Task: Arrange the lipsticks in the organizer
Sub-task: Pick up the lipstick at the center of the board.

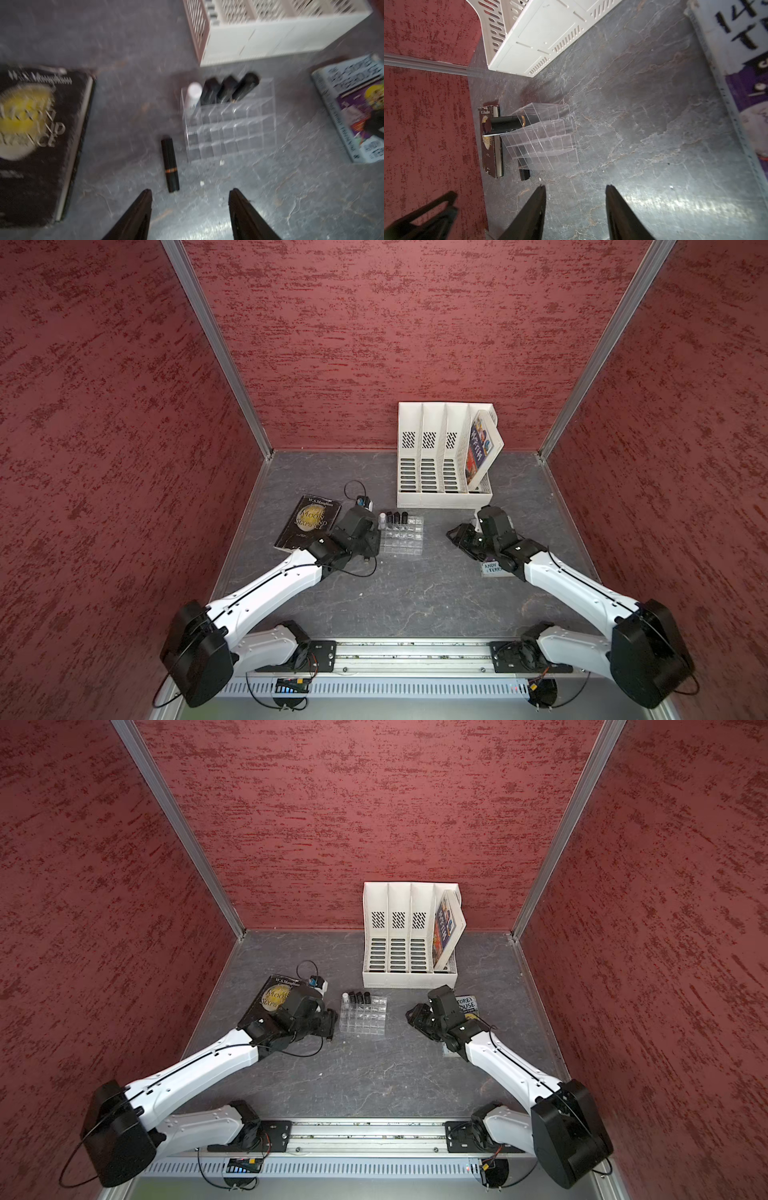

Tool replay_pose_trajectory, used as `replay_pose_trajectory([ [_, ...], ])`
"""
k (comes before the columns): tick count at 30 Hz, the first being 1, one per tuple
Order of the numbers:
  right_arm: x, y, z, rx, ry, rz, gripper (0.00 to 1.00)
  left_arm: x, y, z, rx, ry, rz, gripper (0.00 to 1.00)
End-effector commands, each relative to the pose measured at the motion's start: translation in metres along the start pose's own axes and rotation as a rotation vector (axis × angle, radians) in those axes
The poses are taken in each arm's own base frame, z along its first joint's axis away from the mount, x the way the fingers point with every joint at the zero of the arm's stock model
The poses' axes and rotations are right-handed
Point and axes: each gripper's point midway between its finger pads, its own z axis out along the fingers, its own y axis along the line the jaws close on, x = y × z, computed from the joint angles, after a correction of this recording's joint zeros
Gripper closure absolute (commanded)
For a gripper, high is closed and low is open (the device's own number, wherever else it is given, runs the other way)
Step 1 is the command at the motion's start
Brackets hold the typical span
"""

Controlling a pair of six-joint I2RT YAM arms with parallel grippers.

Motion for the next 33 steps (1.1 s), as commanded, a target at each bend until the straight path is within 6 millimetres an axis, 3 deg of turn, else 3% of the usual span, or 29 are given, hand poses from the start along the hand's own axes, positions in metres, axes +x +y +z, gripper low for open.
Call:
replay_pose_trajectory([
  [1,-0.007,0.008,-0.003,-0.016,-0.018,-0.026,0.50,0.027,-0.004,0.016,0.072,0.133,-0.171,0.38],
  [13,-0.003,0.004,0.001,-0.009,-0.004,-0.025,0.50,0.039,0.010,0.062,0.085,0.213,-0.204,0.44],
  [33,-0.002,0.002,0.001,0.003,-0.003,-0.032,0.50,0.040,0.031,0.089,-0.050,0.225,-0.122,0.52],
])
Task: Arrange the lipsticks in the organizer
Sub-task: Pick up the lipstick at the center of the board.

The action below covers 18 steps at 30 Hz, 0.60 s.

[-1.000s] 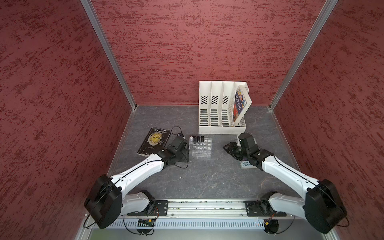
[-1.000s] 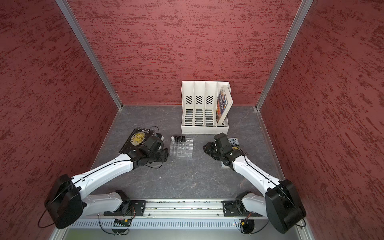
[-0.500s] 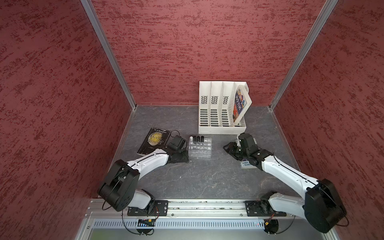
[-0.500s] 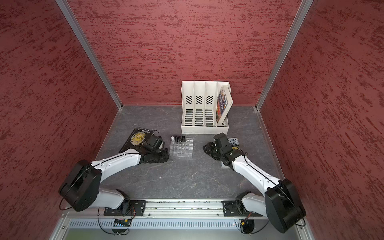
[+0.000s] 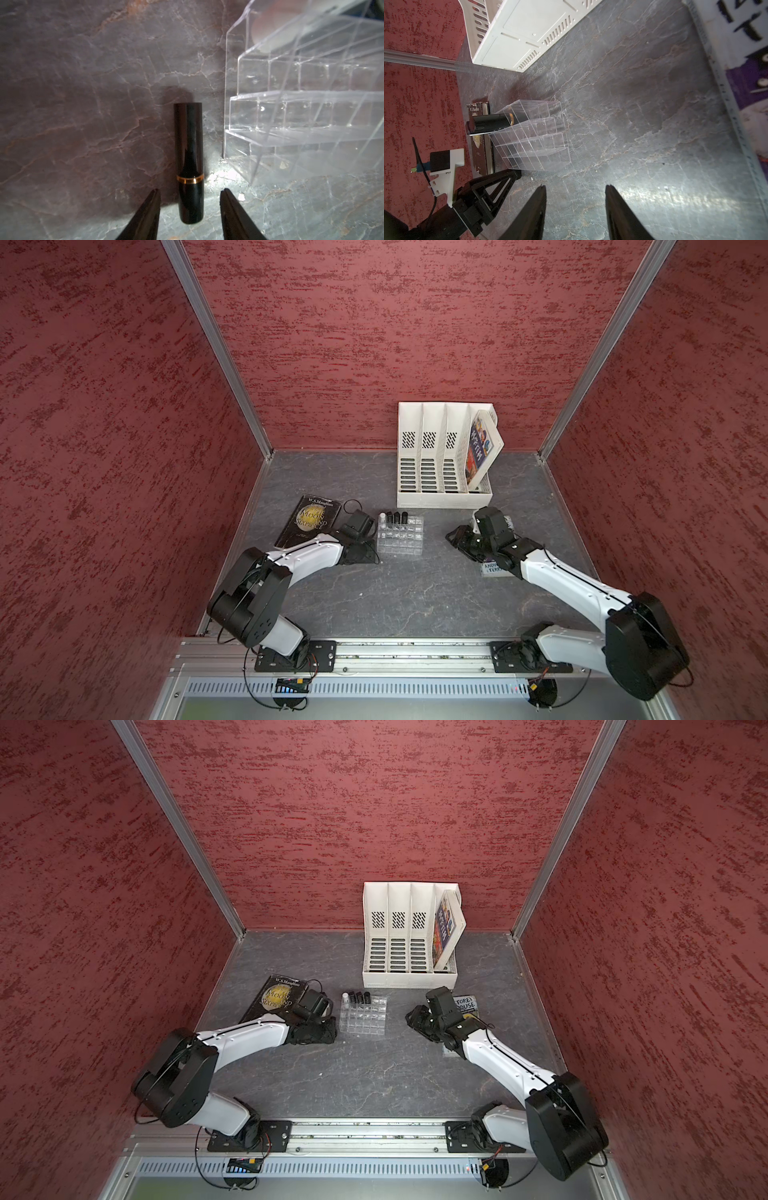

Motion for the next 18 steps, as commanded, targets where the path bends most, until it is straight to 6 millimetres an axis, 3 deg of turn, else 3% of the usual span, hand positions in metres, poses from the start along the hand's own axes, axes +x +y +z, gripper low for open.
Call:
replay_pose_trajectory([
  [1,-0.006,0.008,-0.008,-0.023,-0.031,-0.026,0.50,-0.017,0.000,0.001,-0.021,-0.041,0.025,0.53],
  [18,-0.004,0.008,-0.003,-0.031,-0.020,-0.017,0.51,0.009,0.007,0.020,-0.074,0.027,0.050,0.69],
])
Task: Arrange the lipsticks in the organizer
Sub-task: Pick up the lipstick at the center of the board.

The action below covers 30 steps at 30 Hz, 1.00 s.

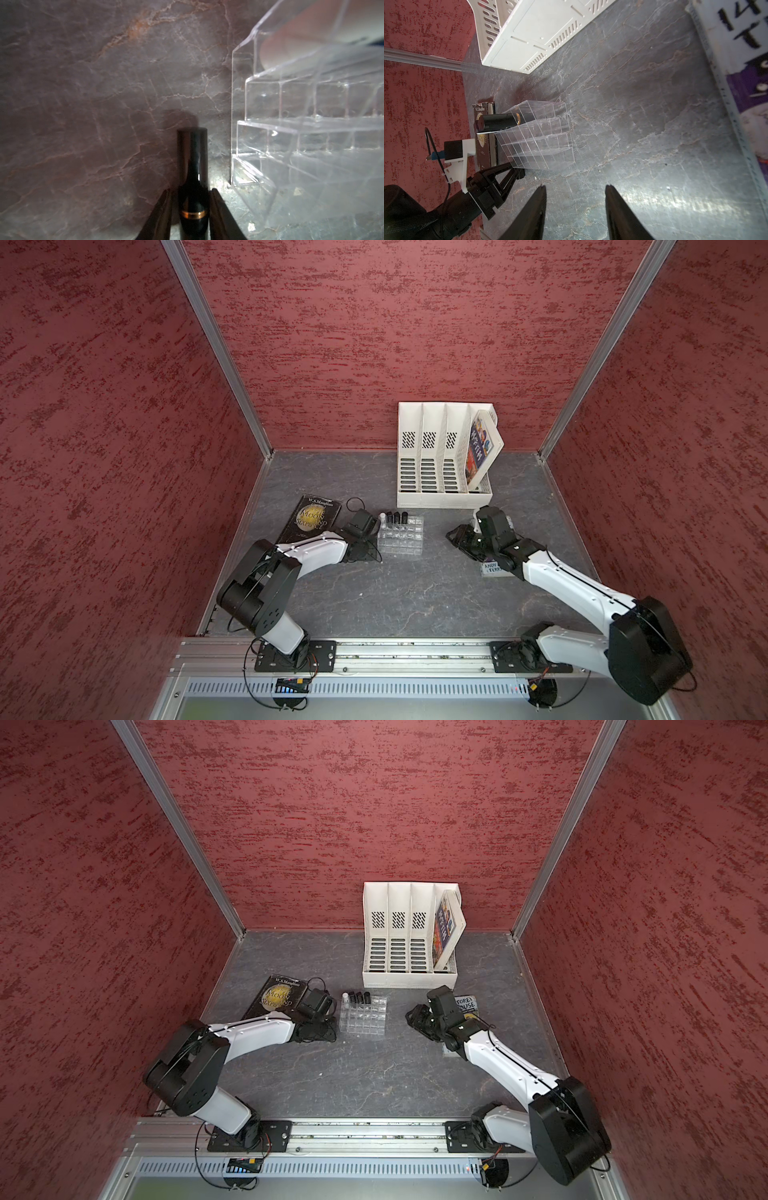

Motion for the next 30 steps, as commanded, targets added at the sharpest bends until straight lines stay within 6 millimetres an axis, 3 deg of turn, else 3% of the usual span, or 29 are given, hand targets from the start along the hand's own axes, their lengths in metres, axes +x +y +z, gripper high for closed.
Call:
replay_pose_trajectory([
  [1,-0.002,0.002,0.002,-0.011,-0.005,-0.005,0.51,0.020,0.006,0.006,-0.041,0.058,0.021,0.70],
  [6,-0.002,0.007,0.006,-0.028,0.008,-0.002,0.51,0.030,0.005,0.004,-0.064,0.078,0.038,0.73],
  [12,-0.002,0.013,0.006,-0.042,0.018,-0.004,0.51,0.028,0.007,-0.003,-0.057,0.064,0.023,0.82],
  [15,-0.001,0.022,0.002,-0.074,0.032,-0.020,0.52,0.017,0.011,-0.023,-0.024,0.019,-0.023,0.84],
  [18,0.006,0.046,-0.007,-0.143,0.074,-0.086,0.53,-0.004,0.008,-0.059,0.040,-0.084,-0.042,0.84],
  [20,0.013,0.069,-0.016,-0.199,0.108,-0.156,0.53,-0.018,-0.010,-0.087,0.148,-0.175,0.005,0.84],
  [24,0.030,0.117,-0.036,-0.351,0.200,-0.259,0.53,-0.037,-0.076,-0.136,0.449,-0.367,0.166,0.84],
  [30,0.036,0.146,-0.069,-0.433,0.251,-0.339,0.42,-0.038,-0.145,-0.162,0.723,-0.502,0.321,0.85],
])
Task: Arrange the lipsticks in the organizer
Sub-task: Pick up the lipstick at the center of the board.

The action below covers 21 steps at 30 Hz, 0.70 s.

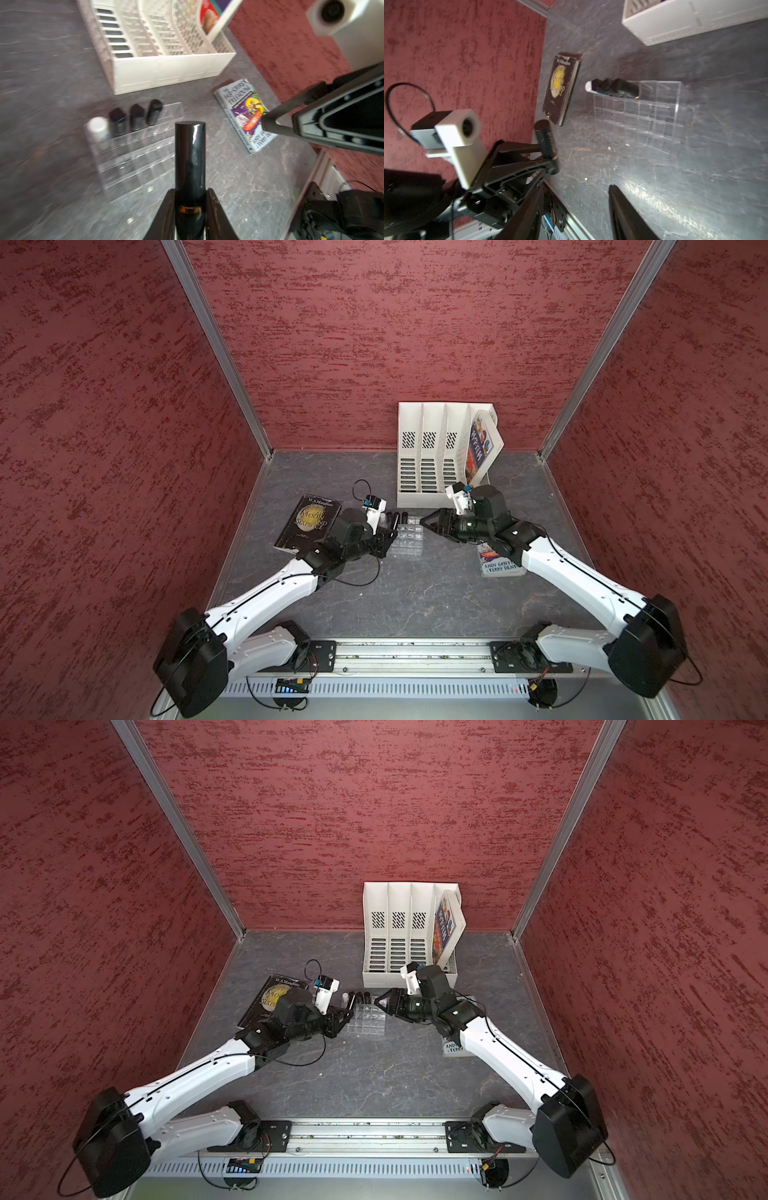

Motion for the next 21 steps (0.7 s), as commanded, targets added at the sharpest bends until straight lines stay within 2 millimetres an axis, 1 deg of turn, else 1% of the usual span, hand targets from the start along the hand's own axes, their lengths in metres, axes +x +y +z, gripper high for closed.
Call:
replay_pose_trajectory([
  [1,0.011,0.026,-0.017,-0.054,0.071,-0.073,0.41,-0.011,-0.048,0.004,0.214,-0.106,0.137,0.85],
  [2,0.012,0.027,-0.020,-0.048,0.080,-0.080,0.40,-0.012,-0.058,0.004,0.244,-0.126,0.163,0.85],
  [4,0.016,0.028,-0.022,-0.037,0.107,-0.090,0.40,-0.011,-0.069,0.007,0.281,-0.119,0.188,0.85],
  [7,0.018,0.027,-0.022,-0.016,0.125,-0.095,0.44,-0.007,-0.074,0.011,0.299,-0.109,0.202,0.85],
  [12,0.015,0.020,-0.021,0.048,0.124,-0.107,0.50,-0.008,-0.079,0.012,0.309,-0.111,0.207,0.85],
  [18,0.015,0.020,-0.018,0.055,0.126,-0.101,0.59,-0.006,-0.081,0.016,0.308,-0.098,0.211,0.85],
  [21,0.016,0.018,-0.015,0.059,0.133,-0.089,0.60,-0.006,-0.082,0.017,0.308,-0.095,0.213,0.85],
])
